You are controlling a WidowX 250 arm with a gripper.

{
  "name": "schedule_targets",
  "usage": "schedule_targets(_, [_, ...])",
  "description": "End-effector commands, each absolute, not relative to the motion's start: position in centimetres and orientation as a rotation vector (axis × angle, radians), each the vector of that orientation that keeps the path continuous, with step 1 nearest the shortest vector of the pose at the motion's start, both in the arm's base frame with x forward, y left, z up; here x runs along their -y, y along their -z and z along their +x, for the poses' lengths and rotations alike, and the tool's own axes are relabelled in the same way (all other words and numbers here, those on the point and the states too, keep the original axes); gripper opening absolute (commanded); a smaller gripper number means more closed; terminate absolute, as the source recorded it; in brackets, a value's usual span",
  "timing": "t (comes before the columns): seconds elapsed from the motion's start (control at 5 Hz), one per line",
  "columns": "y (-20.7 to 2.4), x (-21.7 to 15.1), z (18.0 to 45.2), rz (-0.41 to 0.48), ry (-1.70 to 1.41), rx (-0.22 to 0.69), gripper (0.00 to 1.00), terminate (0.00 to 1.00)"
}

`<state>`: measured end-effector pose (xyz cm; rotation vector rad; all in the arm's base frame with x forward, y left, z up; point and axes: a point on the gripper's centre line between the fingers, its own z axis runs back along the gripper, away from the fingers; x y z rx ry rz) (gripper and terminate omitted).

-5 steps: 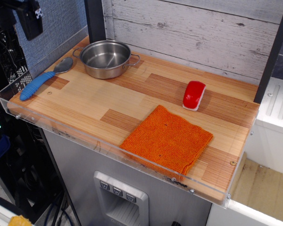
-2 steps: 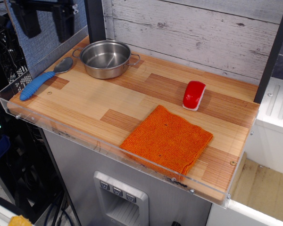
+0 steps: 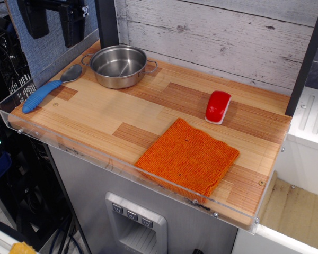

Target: Pick up the blue spoon and place on the left side of table

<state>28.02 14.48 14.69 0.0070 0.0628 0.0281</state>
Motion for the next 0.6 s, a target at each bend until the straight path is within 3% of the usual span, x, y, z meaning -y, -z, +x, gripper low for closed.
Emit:
schedule_targets(0.0, [-16.06,-14.59,27.9,0.028,-0.026,-0.025,1.0,0.0])
schedule_targets(0.2, [-16.06,-14.59,27.9,0.028,-0.026,-0.025,1.0,0.0])
schedule_targets(0.4, [-16.06,-14.59,27.9,0.028,-0.026,-0.025,1.0,1.0])
